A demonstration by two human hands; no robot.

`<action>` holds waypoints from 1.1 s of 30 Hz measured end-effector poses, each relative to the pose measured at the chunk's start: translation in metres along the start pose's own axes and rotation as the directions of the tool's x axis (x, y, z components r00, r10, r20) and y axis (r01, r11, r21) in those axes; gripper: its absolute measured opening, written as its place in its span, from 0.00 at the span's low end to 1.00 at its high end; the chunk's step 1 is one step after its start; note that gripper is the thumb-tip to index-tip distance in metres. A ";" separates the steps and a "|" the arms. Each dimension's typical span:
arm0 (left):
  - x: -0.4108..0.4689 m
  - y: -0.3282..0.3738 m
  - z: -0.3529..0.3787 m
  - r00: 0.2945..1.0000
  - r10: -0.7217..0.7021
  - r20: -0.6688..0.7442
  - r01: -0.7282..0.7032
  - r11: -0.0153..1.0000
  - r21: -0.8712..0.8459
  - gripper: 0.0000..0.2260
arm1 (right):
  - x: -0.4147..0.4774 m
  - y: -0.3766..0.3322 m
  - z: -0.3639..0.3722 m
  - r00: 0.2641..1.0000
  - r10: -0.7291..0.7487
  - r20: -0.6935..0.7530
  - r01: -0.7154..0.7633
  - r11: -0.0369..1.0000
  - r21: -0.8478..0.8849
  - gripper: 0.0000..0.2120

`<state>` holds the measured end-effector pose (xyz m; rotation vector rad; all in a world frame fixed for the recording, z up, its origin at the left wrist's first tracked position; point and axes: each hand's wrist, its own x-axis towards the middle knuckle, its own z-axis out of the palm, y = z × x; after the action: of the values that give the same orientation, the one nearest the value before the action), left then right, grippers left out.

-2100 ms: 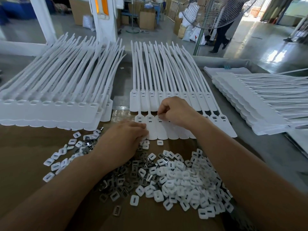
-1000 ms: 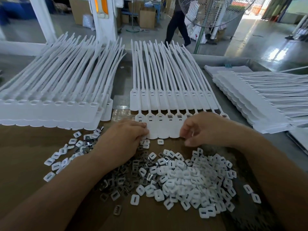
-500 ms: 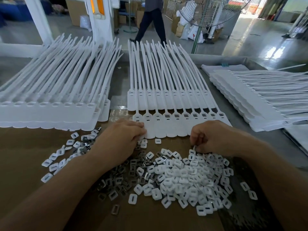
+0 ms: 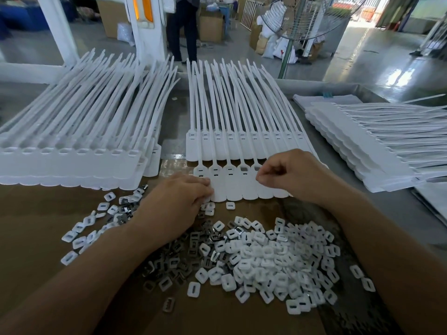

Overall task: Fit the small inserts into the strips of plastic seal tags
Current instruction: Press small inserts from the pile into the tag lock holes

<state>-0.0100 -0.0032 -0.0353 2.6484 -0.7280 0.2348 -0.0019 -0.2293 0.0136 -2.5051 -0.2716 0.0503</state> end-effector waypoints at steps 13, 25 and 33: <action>-0.001 0.002 -0.005 1.000 0.021 0.009 -0.021 1.000 -0.004 0.11 | 0.035 -0.004 0.022 0.989 0.060 -0.138 -0.044 0.992 0.116 0.09; 0.000 0.001 -0.003 1.000 0.021 0.023 -0.021 1.000 0.010 0.13 | 0.044 0.003 0.031 0.988 0.110 -0.111 -0.104 0.993 0.059 0.04; 0.000 0.002 -0.004 1.000 0.017 0.016 -0.017 1.000 0.009 0.13 | 0.047 0.006 0.035 0.991 0.100 -0.090 -0.099 0.995 0.023 0.10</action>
<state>-0.0112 -0.0035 -0.0313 2.6561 -0.7569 0.2222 0.0420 -0.2043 -0.0170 -2.4935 -0.1083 -0.0211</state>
